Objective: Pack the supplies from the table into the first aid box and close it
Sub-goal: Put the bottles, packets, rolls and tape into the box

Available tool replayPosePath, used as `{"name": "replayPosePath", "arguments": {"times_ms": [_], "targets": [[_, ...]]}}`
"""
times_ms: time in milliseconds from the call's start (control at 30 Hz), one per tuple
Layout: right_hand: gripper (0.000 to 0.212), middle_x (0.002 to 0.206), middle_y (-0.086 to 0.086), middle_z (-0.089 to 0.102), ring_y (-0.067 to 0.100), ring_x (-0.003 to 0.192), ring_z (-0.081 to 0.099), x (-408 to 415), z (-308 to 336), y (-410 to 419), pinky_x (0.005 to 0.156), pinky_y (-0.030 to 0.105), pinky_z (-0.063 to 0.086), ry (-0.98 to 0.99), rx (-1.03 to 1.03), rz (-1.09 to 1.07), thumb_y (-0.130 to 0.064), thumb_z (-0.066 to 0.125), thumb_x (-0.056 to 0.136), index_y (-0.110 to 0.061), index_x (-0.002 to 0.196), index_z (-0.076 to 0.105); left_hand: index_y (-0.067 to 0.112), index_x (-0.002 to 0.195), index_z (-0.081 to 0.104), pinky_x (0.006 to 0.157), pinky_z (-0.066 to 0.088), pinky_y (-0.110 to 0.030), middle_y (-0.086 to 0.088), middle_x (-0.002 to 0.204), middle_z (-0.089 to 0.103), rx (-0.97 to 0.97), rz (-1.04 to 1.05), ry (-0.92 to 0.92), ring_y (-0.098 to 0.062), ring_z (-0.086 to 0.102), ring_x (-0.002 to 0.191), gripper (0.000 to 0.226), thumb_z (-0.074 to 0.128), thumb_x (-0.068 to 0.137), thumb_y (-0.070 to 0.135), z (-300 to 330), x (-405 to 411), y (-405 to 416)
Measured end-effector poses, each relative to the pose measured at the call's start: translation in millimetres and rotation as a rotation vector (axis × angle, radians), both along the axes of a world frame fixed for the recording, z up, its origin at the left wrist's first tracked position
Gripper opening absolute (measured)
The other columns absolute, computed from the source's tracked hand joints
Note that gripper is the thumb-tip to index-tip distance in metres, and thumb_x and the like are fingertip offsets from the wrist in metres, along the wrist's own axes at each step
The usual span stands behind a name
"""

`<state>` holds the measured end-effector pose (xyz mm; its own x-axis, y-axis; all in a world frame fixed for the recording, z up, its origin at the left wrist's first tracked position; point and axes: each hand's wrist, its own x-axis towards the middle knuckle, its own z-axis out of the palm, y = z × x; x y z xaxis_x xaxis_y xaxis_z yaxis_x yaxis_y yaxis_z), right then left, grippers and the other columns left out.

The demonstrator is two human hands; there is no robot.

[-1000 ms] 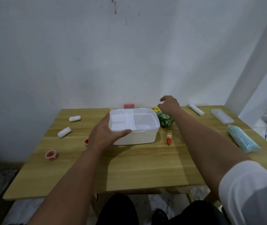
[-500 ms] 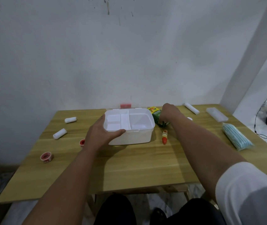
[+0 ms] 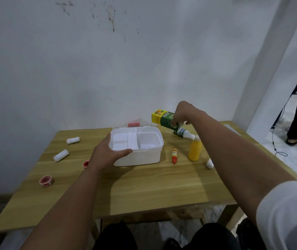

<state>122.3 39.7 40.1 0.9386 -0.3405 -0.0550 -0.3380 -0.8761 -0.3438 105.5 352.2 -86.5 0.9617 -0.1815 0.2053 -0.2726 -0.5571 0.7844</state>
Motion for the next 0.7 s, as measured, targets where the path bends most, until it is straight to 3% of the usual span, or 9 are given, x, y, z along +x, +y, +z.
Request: {"name": "replayPosePath", "arguments": {"times_ms": [67,200,367,500,700], "targets": [[0.049,0.102,0.015,0.073,0.030,0.095,0.071,-1.8,7.1,1.7,0.080,0.045,0.065,0.028,0.028,0.053,-0.017,0.095,0.064,0.000,0.104,0.073,0.032,0.146,0.043,0.079,0.045,-0.034,0.003,0.138,0.057,0.002,-0.002,0.001,-0.013,0.046,0.111,0.091,0.087,0.069,0.054,0.2,0.7,0.2],[0.058,0.109,0.005,0.071,0.016,0.089,0.065,-5.7,17.4,10.4,0.082,0.039,0.064,0.129,-0.003,0.204,-0.018,0.094,0.067,-0.010,0.120,0.074,0.034,0.147,0.043,0.081,0.048,-0.036,0.004,0.138,0.057,-0.005,0.000,0.023,-0.015,0.048,0.112,0.095,0.087,0.067,0.057,-1.1,4.0,2.2],[0.066,0.107,0.004,0.073,0.027,0.095,0.070,-0.8,15.5,35.0,0.085,0.043,0.063,0.204,-0.195,0.326,-0.024,0.097,0.061,-0.011,0.122,0.075,0.034,0.149,0.044,0.083,0.048,-0.037,0.004,0.139,0.057,-0.019,0.002,0.019,-0.015,0.048,0.114,0.095,0.088,0.067,0.055,-2.6,6.0,2.4],[0.060,0.103,0.006,0.073,0.028,0.093,0.071,1.0,10.7,56.5,0.084,0.043,0.061,0.230,-0.392,0.371,-0.024,0.095,0.062,-0.009,0.115,0.073,0.030,0.150,0.043,0.083,0.050,-0.037,0.003,0.142,0.056,0.000,0.010,0.047,-0.017,0.050,0.118,0.105,0.086,0.062,0.064,-6.3,9.5,4.4],[0.060,0.103,0.007,0.071,0.030,0.097,0.069,10.0,-3.1,77.7,0.089,0.046,0.060,0.236,-0.408,0.420,-0.020,0.095,0.064,-0.006,0.117,0.070,0.029,0.156,0.034,0.093,0.052,-0.044,0.000,0.151,0.049,0.036,0.023,0.084,-0.026,0.048,0.131,0.117,0.083,0.059,0.071,-9.7,14.4,4.7]]}}
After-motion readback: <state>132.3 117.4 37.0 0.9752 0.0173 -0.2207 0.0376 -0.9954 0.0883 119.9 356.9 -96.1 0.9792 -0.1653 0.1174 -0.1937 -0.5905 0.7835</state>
